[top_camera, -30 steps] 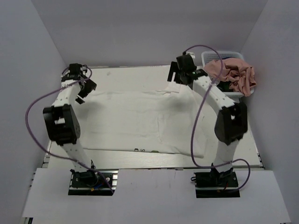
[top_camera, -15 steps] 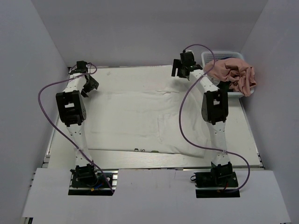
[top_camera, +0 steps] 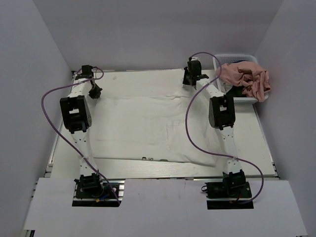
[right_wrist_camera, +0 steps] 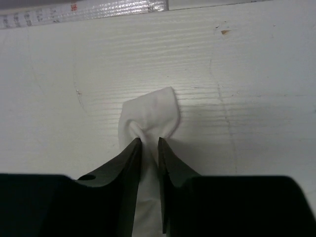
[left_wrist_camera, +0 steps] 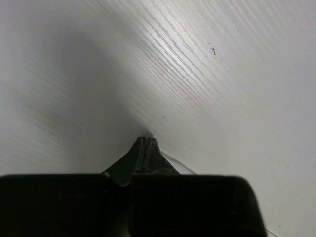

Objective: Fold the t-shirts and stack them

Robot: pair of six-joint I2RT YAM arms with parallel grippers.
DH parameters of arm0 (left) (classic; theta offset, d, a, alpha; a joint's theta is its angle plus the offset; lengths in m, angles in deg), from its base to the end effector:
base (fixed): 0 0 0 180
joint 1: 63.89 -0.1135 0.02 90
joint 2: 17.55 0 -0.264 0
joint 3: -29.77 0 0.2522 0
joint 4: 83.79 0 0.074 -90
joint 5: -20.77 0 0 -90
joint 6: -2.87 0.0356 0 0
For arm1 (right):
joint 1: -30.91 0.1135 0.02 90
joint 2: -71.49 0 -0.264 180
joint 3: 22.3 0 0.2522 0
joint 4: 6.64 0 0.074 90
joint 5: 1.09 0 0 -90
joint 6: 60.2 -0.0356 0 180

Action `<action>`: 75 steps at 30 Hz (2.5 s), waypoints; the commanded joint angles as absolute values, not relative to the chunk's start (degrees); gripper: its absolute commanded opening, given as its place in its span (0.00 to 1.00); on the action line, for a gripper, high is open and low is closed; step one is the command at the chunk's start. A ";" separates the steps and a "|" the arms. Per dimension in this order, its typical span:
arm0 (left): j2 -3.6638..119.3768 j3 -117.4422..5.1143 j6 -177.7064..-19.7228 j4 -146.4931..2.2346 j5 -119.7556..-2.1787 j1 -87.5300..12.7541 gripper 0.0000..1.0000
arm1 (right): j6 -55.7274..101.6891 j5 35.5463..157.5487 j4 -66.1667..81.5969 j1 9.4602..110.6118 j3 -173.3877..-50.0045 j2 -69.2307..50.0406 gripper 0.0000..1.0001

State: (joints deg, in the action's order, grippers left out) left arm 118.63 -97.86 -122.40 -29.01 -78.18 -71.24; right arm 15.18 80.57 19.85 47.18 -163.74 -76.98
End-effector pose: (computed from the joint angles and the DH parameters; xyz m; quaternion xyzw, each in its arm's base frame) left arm 0.5040 0.0706 0.1612 -0.3693 0.8972 0.0182 0.2415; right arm 0.5644 0.1593 0.1604 0.0218 0.8790 0.0639 0.4719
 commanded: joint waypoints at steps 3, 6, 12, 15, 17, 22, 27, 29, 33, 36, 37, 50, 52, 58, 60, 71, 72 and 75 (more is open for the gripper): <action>112.99 -92.46 -121.15 -31.08 -79.25 -71.01 0.00 | 15.91 78.46 14.33 47.69 -161.50 -72.05 0.09; 109.73 -89.21 -120.53 -32.75 -79.86 -70.48 0.00 | 17.05 77.04 13.62 47.96 -158.42 -67.83 0.00; 101.20 -80.60 -119.48 -37.15 -77.85 -70.48 0.00 | 15.39 73.62 13.18 48.93 -145.50 -55.97 0.00; 96.30 -75.94 -118.96 -39.43 -77.05 -69.96 0.00 | 13.81 73.26 13.88 49.10 -136.36 -46.49 0.00; 93.73 -72.69 -118.95 -40.14 -77.05 -69.95 0.00 | 13.10 73.00 16.43 49.37 -130.91 -40.87 0.00; 85.22 -67.33 -118.95 -37.25 -84.16 -69.95 0.00 | 9.32 73.26 23.02 49.63 -119.76 -31.80 0.00; 78.71 -60.39 -118.42 -37.24 -85.31 -69.95 0.00 | 5.19 73.88 27.31 49.46 -109.37 -19.42 0.00; 76.94 -57.32 -118.42 -37.24 -84.70 -69.95 0.00 | 2.47 74.31 29.69 49.72 -104.91 -15.54 0.00; 73.51 -53.43 -118.42 -37.07 -86.71 -69.95 0.00 | 0.18 75.28 32.87 49.98 -99.00 -8.50 0.00; 71.40 -50.62 -119.74 -37.07 -87.86 -69.95 0.00 | -1.22 78.70 35.42 50.51 -93.57 -3.15 0.00; 70.87 -49.83 -120.26 -37.07 -87.86 -69.95 0.00 | -1.66 78.97 36.81 50.77 -92.76 -2.09 0.00; 67.09 -44.02 -130.03 -27.85 -93.13 -69.95 0.64 | -4.83 86.44 44.03 52.09 -79.13 4.42 0.45; 67.09 -46.99 -133.27 -24.34 -94.53 -69.95 0.87 | -3.34 84.10 46.74 52.36 -79.48 4.86 0.65; 63.06 -51.76 -132.58 -21.85 -89.63 -69.95 0.99 | -0.71 79.14 47.21 52.53 -85.37 4.78 0.90; 61.73 -48.62 -130.31 -27.64 -84.56 -69.95 0.99 | 0.17 81.16 40.92 52.79 -85.37 3.91 0.90; 72.62 -37.36 -127.48 -37.24 -76.25 -65.83 0.99 | -2.72 86.19 28.48 54.64 -86.68 -15.95 0.90; 73.58 -36.56 -127.48 -37.24 -76.96 -65.82 0.99 | -3.16 85.31 27.78 54.64 -87.73 -19.62 0.90; 76.66 -34.54 -128.53 -35.06 -78.63 -64.24 0.99 | -4.92 84.08 27.25 54.20 -92.80 -25.09 0.90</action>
State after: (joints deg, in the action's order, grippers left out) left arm 75.40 -37.07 -127.87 -36.62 -78.27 -65.06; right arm -2.56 85.14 31.17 54.55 -88.44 -19.87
